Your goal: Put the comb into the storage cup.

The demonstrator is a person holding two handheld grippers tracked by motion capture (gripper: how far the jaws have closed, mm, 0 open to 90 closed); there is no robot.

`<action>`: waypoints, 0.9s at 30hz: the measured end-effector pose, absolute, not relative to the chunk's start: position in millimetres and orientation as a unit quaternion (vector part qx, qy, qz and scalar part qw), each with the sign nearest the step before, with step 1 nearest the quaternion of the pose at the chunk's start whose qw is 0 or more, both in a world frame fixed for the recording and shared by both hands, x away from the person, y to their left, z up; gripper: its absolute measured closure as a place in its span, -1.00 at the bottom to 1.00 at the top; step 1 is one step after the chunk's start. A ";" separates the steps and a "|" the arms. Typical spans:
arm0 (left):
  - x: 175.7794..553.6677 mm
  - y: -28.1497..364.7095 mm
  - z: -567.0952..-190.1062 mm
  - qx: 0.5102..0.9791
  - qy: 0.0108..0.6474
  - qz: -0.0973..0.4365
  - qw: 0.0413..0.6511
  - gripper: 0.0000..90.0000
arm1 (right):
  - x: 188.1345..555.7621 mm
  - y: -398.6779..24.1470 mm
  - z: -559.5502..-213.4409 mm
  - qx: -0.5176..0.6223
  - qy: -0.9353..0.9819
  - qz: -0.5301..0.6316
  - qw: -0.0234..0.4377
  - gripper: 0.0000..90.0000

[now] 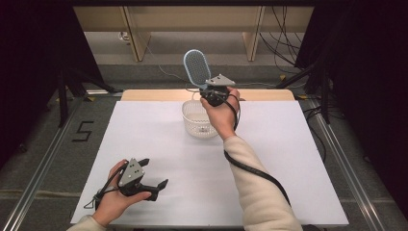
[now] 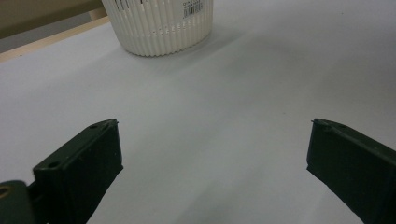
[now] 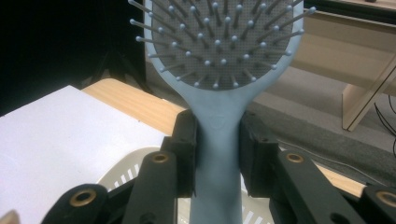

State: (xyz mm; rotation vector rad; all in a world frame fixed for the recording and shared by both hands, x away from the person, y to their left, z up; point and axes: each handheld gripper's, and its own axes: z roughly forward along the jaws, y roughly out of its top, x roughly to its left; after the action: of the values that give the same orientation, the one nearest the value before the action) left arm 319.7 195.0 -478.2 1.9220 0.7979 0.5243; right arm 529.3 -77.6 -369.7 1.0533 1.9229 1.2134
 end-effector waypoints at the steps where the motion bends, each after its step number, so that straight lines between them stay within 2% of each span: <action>1: 319.7 195.1 -478.3 0.787 0.327 0.214 0.478 -0.94 | 529.6 -77.5 -370.0 0.399 0.729 0.459 0.312 0.57; 27: 319.7 195.2 -478.4 0.787 0.326 0.215 0.477 -0.94 | 530.1 -76.3 -372.1 0.397 0.731 0.458 0.313 0.57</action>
State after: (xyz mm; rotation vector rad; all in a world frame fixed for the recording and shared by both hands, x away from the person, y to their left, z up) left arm 319.7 195.2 -478.4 1.9232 0.7973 0.5243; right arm 530.1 -76.3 -372.1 1.0460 1.9274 1.2084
